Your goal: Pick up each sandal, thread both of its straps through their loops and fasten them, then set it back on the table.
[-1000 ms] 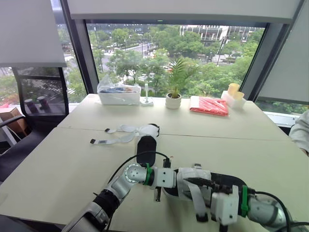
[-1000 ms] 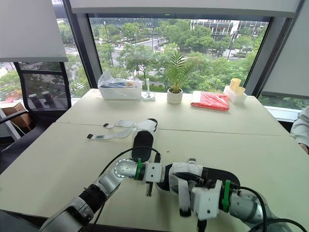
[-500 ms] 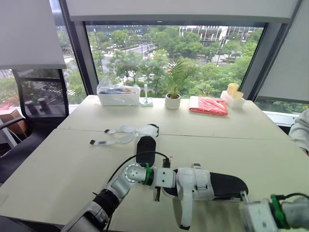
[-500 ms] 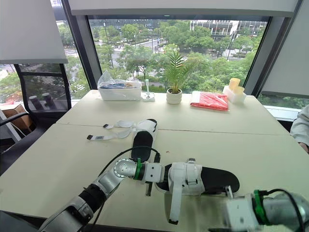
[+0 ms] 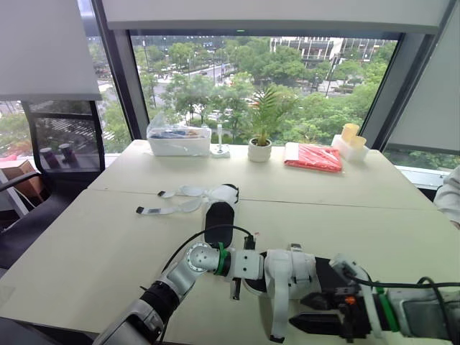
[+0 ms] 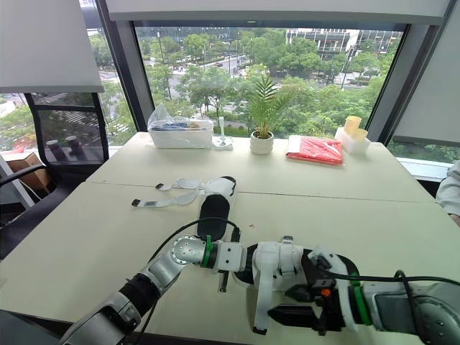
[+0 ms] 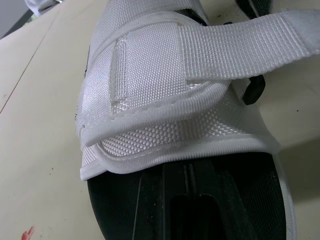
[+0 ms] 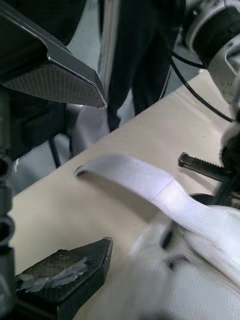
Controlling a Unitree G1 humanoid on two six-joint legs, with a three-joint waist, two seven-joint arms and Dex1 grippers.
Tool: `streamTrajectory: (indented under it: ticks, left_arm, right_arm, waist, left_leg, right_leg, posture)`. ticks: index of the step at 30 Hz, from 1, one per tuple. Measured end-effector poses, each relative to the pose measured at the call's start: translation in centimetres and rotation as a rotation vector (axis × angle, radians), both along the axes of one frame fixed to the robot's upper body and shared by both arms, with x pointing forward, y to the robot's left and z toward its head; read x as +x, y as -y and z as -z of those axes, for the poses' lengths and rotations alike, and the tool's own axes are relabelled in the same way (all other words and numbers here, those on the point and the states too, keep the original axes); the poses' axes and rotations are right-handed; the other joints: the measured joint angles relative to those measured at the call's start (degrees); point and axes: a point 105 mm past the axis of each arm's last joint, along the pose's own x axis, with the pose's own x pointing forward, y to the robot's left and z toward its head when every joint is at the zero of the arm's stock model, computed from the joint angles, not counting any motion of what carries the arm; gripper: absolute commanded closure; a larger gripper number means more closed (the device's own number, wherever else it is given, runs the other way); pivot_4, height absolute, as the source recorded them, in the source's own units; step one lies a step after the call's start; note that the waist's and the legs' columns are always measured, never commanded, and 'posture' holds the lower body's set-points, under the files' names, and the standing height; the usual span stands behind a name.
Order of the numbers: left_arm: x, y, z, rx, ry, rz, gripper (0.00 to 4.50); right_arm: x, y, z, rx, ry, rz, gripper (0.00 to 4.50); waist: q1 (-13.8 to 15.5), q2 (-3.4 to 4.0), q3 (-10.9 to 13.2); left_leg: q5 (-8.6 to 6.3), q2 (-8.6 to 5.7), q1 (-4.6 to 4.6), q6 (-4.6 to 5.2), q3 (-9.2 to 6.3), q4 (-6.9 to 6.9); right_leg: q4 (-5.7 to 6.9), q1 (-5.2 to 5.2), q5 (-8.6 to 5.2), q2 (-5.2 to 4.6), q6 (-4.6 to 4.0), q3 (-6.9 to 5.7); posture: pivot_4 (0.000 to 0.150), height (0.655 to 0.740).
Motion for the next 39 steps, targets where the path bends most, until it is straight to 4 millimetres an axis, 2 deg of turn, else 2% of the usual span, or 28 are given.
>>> streamTrajectory:
  ticks: [3,8,9,11,18,22,26,28,32,35,39]
  left_arm:
    - [0.0,0.0,0.0,0.0,0.0,-0.001,4.5]
    - [0.0,0.0,0.0,0.0,-0.001,-0.001,4.5]
    - [0.0,0.0,0.0,0.0,-0.001,-0.001,4.5]
    - [0.0,0.0,0.0,0.0,-0.001,-0.001,4.5]
    - [0.0,-0.1,0.0,0.0,0.002,0.0,4.5]
    - [0.0,-0.1,-0.1,-0.001,0.004,-0.001,4.5]
    - [0.0,-0.1,-0.1,0.001,0.003,0.001,4.5]
    - [-0.1,0.0,-0.2,0.0,0.004,0.007,4.5]
    - [-0.3,0.2,-0.3,-0.006,0.006,0.014,4.5]
    - [-0.4,0.3,-0.4,-0.012,0.012,0.022,4.5]
    - [-0.5,0.3,-0.4,-0.015,0.013,0.022,4.5]
  right_arm:
    - [0.3,-0.9,0.6,0.01,-0.03,0.03,0.02]
    - [1.1,-1.4,0.3,0.039,-0.04,0.07,0.02]
    - [1.2,-1.6,0.3,0.046,-0.044,0.073,0.26]
    - [1.1,-2.0,0.3,0.059,-0.059,0.066,0.89]
    - [0.7,-2.5,0.1,0.08,-0.082,0.044,4.44]
    - [0.9,-2.6,-1.6,0.089,-0.066,-0.025,4.44]
    - [3.9,-2.0,-5.5,0.094,0.03,-0.041,4.44]
    - [5.2,-1.6,-6.4,0.106,0.033,-0.026,4.44]
    - [7.9,-0.7,-6.3,0.071,0.009,0.026,4.44]
    - [8.2,-0.5,-4.6,0.022,-0.029,0.025,4.44]
    - [8.5,-0.2,-3.9,-0.006,-0.014,0.018,4.44]
  waist:
    - [-0.09,0.05,-0.01]
    - [-0.06,0.1,-0.04]
    - [-0.08,0.1,-0.04]
    - [-0.08,0.11,-0.06]
    - [-0.13,0.12,-0.05]
    - [-0.17,0.18,0.0]
    - [-0.17,0.17,0.03]
    - [-0.09,0.2,-0.01]
    - [-0.06,0.19,0.0]
    - [-0.05,0.27,-0.1]
    - [-0.05,0.32,-0.14]
  left_leg:
    - [0.0,0.0,0.01,0.0,0.01,0.0]
    - [0.0,0.0,0.0,0.0,0.01,0.0]
    - [0.0,0.0,0.0,0.0,0.01,0.0]
    - [0.0,0.0,0.0,0.0,0.01,0.0]
    - [0.0,0.0,-0.04,0.01,0.01,0.0]
    - [0.0,0.0,-0.08,0.01,0.01,0.0]
    - [0.0,0.01,-0.04,0.01,0.0,-0.04]
    - [0.0,0.06,-0.05,0.01,0.01,-0.17]
    - [0.0,0.07,-0.23,0.01,0.02,-0.18]
    - [0.0,0.05,-0.73,0.01,0.02,-0.15]
    - [0.0,0.03,-0.91,0.01,0.02,-0.06]
  right_leg:
    - [0.0,0.0,0.0,-0.01,0.0,0.01]
    - [0.0,-0.01,0.0,-0.01,0.0,0.01]
    - [0.0,-0.01,0.0,-0.01,0.0,0.01]
    - [0.0,-0.01,0.0,-0.01,0.0,0.01]
    - [0.0,-0.02,0.0,-0.01,0.0,0.01]
    - [0.0,-0.07,0.0,-0.01,-0.01,0.01]
    - [-0.01,-0.07,0.0,-0.01,-0.01,0.01]
    - [-0.06,-0.08,-0.01,-0.01,-0.01,0.01]
    - [-0.28,-0.1,0.0,-0.03,-0.02,0.01]
    - [-0.38,-0.28,0.01,-0.04,-0.02,0.01]
    - [-0.37,-0.44,0.03,-0.06,-0.01,0.01]
  posture:
    - [0.15,0.7374]
    - [0.15,0.7374]
    - [0.15,0.7374]
    - [0.15,0.7374]
    - [0.15,0.7374]
    - [0.15,0.7374]
    - [0.15,0.7374]
    - [0.15,0.7374]
    - [0.15,0.7374]
    - [0.15,0.7374]
    - [0.15,0.7374]
